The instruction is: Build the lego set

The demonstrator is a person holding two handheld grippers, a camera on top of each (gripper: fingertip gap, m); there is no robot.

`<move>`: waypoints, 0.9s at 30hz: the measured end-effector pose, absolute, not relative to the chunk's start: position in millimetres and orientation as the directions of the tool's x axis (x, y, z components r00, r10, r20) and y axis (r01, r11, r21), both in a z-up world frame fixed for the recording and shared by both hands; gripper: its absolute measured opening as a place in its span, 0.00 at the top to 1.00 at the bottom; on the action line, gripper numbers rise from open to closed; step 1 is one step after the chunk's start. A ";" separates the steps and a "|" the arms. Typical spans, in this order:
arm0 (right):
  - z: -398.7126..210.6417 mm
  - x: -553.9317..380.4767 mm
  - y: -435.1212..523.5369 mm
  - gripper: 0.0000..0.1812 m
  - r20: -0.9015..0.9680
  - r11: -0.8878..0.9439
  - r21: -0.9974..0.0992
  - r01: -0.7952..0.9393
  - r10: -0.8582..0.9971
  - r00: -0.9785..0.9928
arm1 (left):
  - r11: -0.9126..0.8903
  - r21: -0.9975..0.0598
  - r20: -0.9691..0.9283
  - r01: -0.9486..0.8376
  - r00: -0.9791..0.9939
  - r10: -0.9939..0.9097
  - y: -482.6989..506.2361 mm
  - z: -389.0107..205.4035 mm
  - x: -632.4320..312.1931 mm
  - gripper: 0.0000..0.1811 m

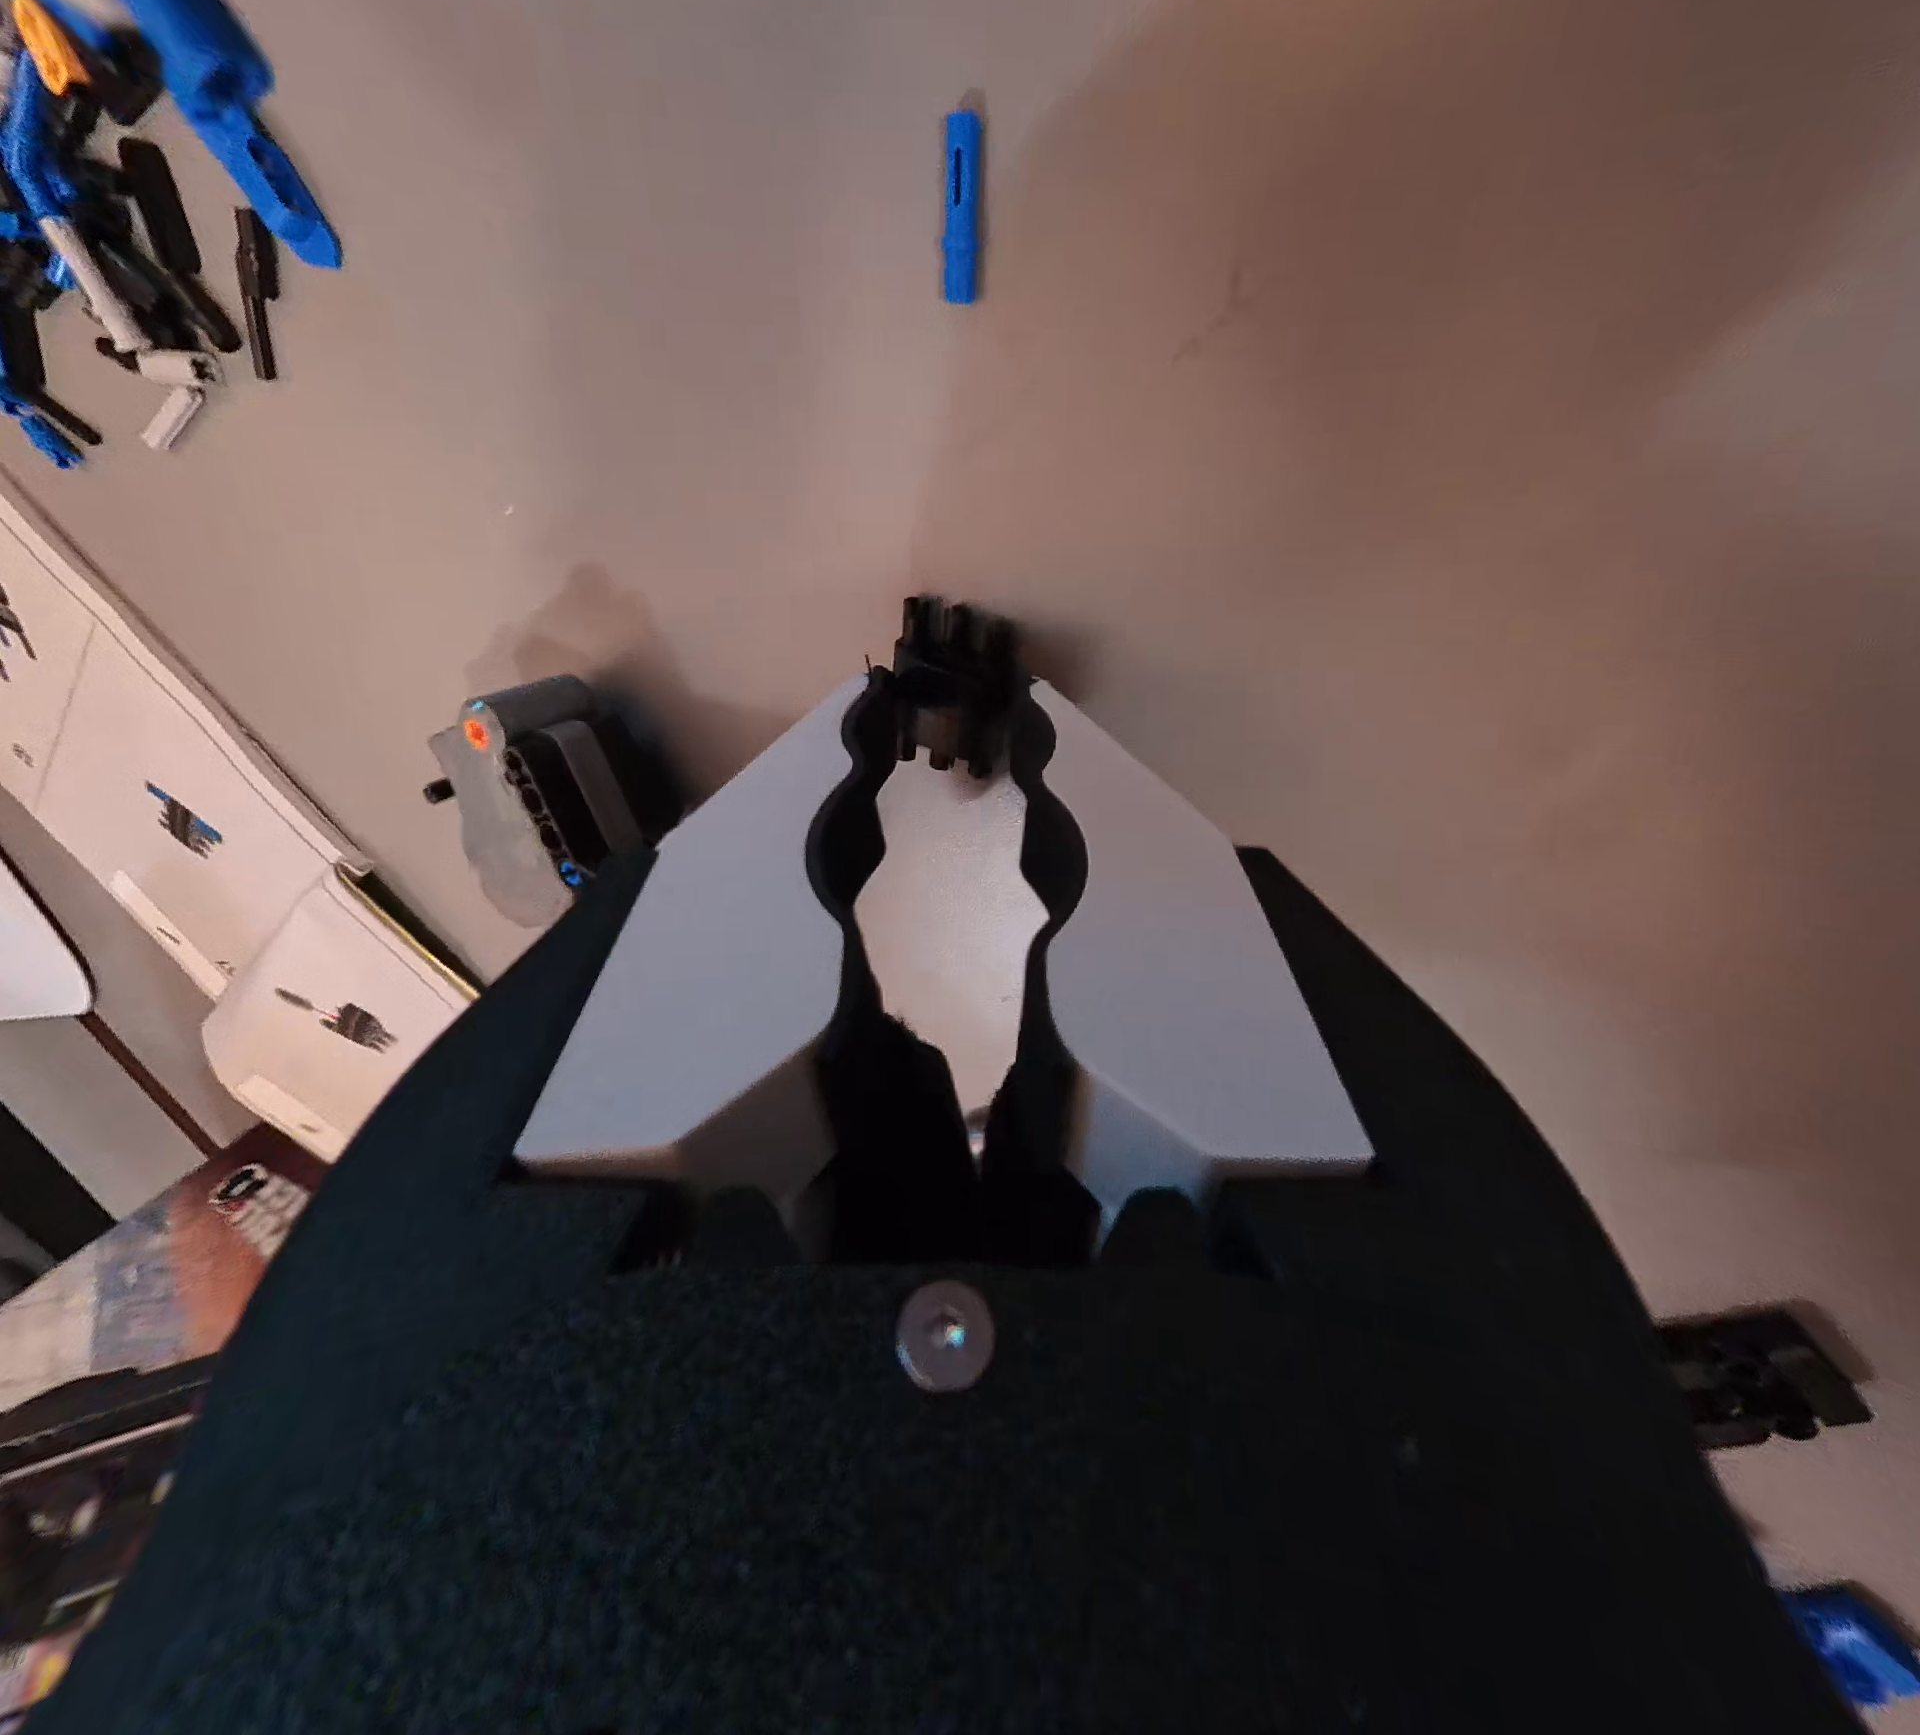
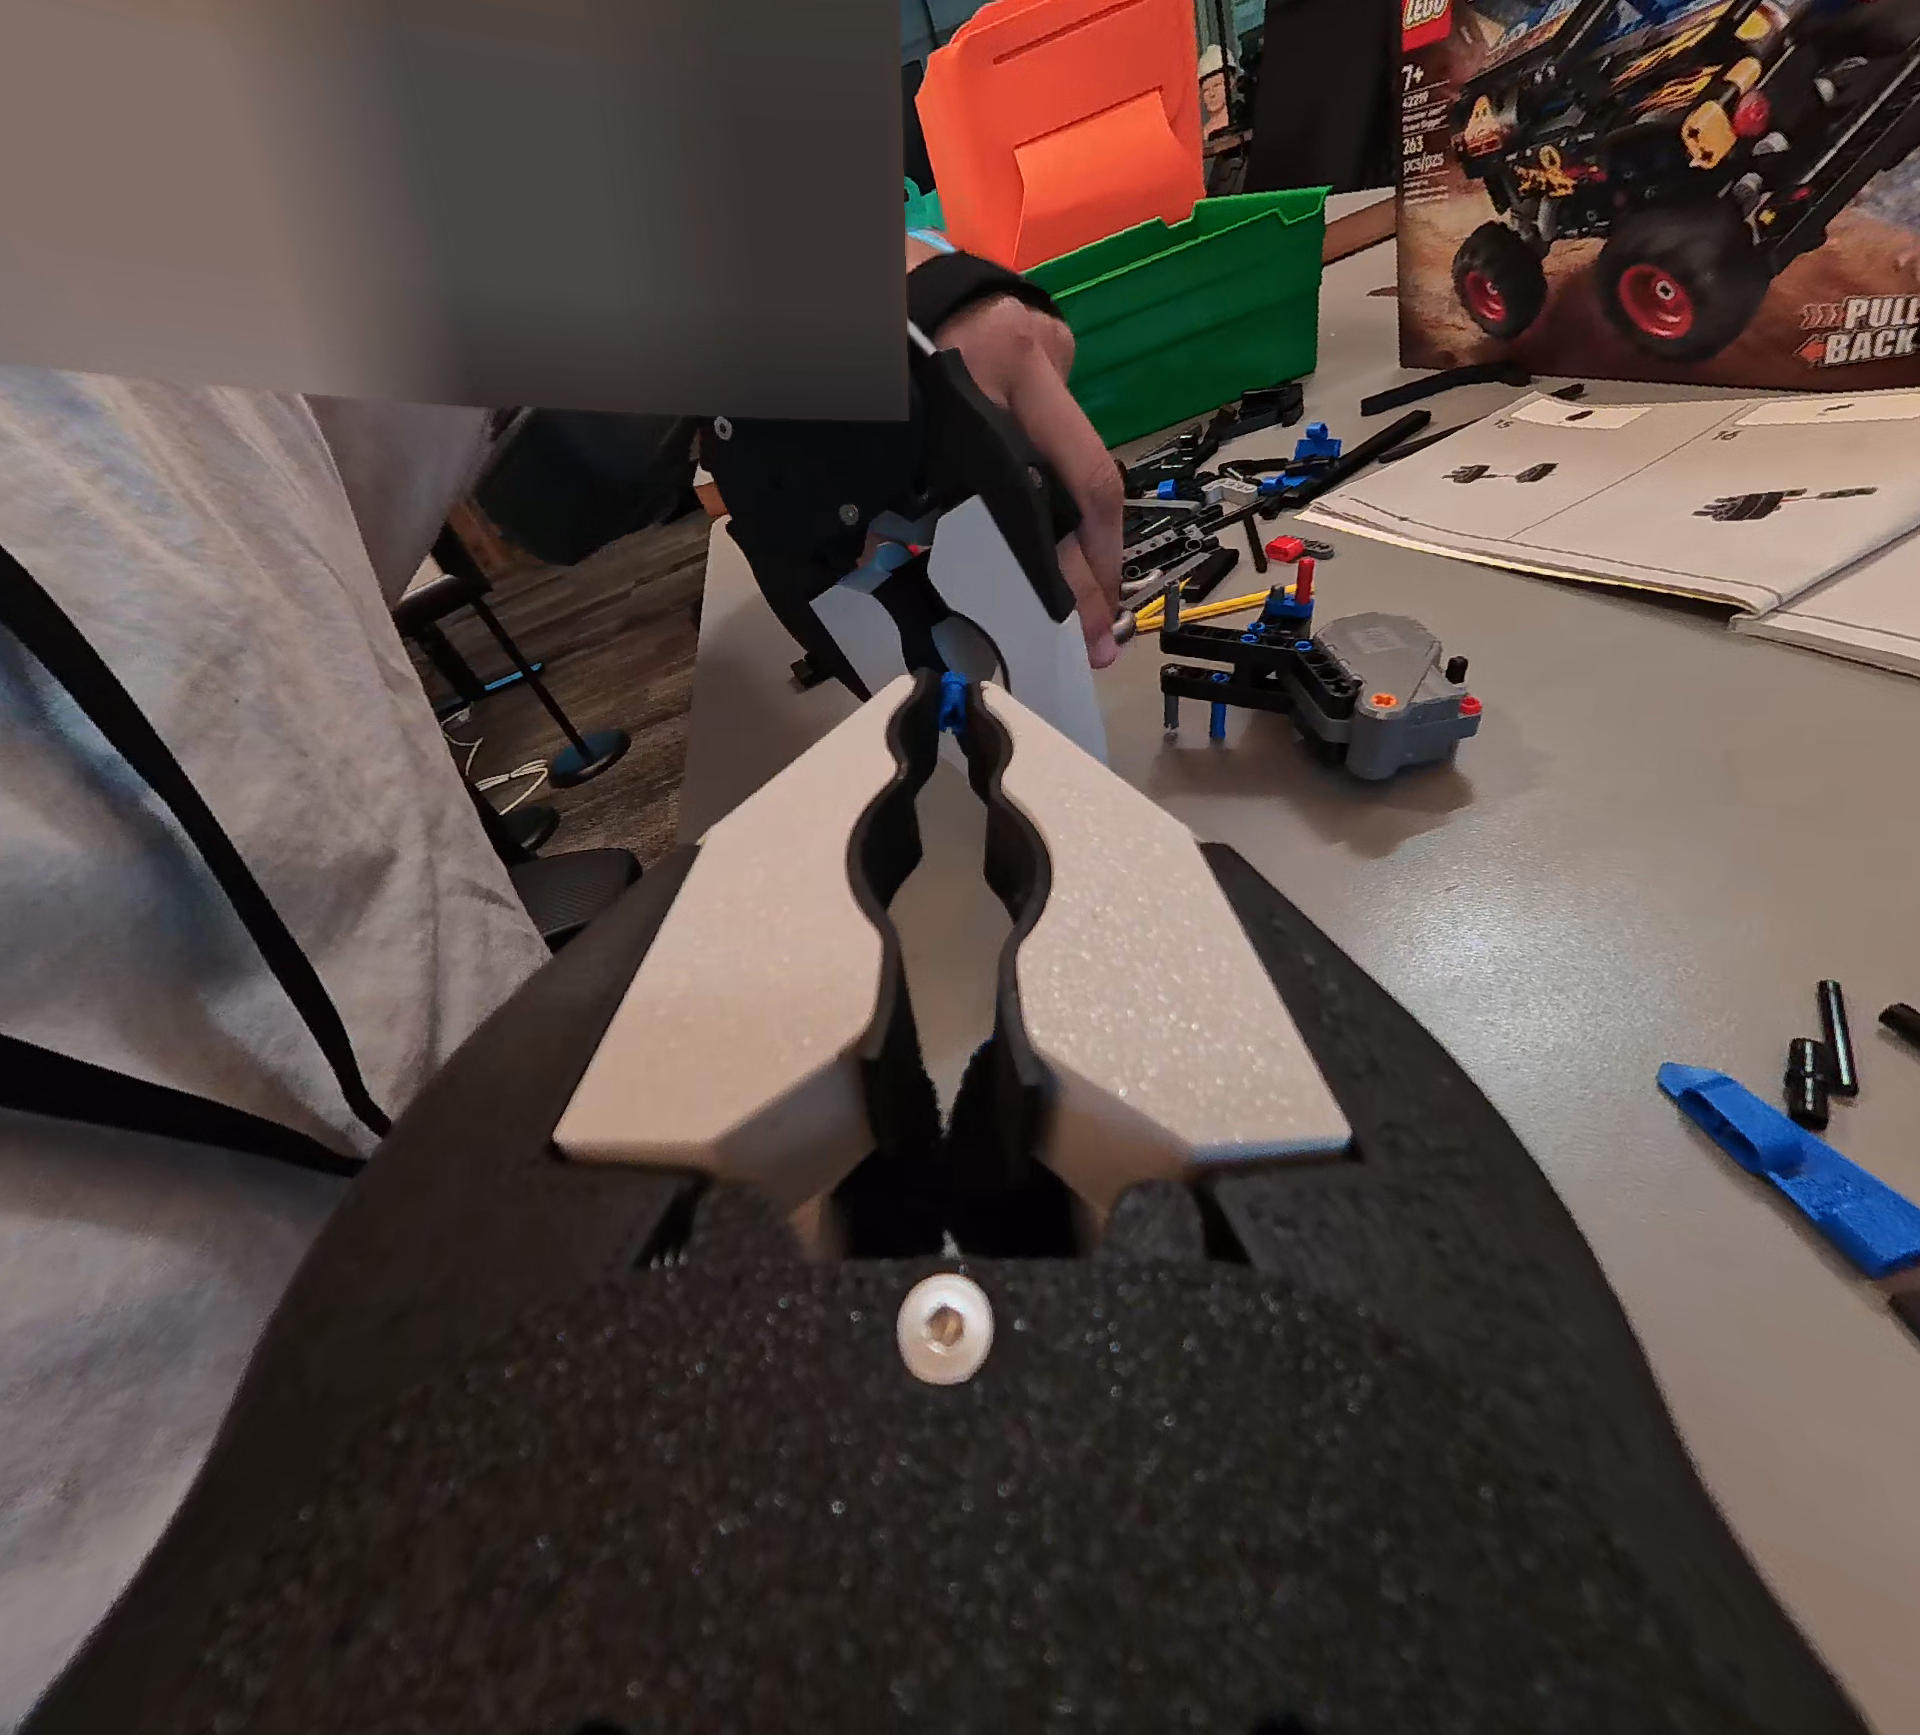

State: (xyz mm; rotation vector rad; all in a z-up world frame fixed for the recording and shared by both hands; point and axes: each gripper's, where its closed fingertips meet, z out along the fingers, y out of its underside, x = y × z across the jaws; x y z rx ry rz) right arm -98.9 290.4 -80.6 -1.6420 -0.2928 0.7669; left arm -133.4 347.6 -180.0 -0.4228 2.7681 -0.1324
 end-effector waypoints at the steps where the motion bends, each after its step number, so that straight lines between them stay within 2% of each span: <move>1: -80.1 -98.6 290.2 0.98 -0.318 -0.228 -0.947 -0.225 0.583 0.747 | 0.941 -0.158 -0.322 -0.298 -0.886 -0.335 348.5 -179.9 -131.4 0.90; 3: -80.2 -98.0 290.3 0.98 -0.319 -0.229 -0.947 -0.226 0.581 0.748 | 0.912 -0.202 -0.372 -0.358 -0.833 -0.410 353.5 -178.5 -123.8 0.90; 5: -81.8 -97.5 291.2 0.98 -0.311 -0.229 -0.949 -0.216 0.573 0.758 | 0.858 -0.305 -0.426 -0.414 -0.746 -0.511 352.6 -170.9 -116.4 0.90; 7: -86.5 -97.3 293.8 0.98 -0.294 -0.238 -0.953 -0.189 0.555 0.778 | 0.760 -0.468 -0.434 -0.452 -0.631 -0.643 343.3 -156.1 -110.8 0.90; 9: -92.1 -100.2 296.1 0.98 -0.265 -0.253 -0.956 -0.146 0.544 0.796 | 0.595 -0.662 -0.365 -0.456 -0.496 -0.788 327.9 -136.8 -107.1 0.90; 12: -96.2 -103.9 295.3 0.98 -0.199 -0.265 -0.962 -0.059 0.539 0.818 | 0.415 -0.813 -0.306 -0.409 -0.306 -0.901 315.2 -119.8 -105.9 0.90; 16: -90.9 -103.8 285.7 0.98 -0.034 -0.295 -0.941 0.164 0.566 0.824 | 0.319 -0.869 -0.250 -0.378 -0.219 -0.943 296.8 -123.0 -113.3 0.90; 19: -101.5 -116.2 278.5 0.98 0.082 -0.333 -0.863 0.379 0.649 0.757 | 0.284 -0.886 -0.227 -0.366 -0.192 -0.955 290.5 -129.9 -117.7 0.90; 21: -111.5 -123.0 277.1 0.98 0.101 -0.356 -0.813 0.461 0.693 0.713 | 0.323 -0.878 -0.278 -0.353 -0.172 -0.945 291.5 -129.1 -120.5 0.90; 24: -112.3 -127.3 281.7 0.98 0.123 -0.350 -0.796 0.494 0.705 0.698 | 0.406 -0.840 -0.379 -0.359 -0.146 -0.914 295.5 -129.5 -124.7 0.90; 27: -96.5 -123.4 282.7 0.98 0.088 -0.328 -0.849 0.413 0.685 0.724 | 0.446 -0.806 -0.412 -0.389 -0.172 -0.895 295.8 -136.6 -132.4 0.90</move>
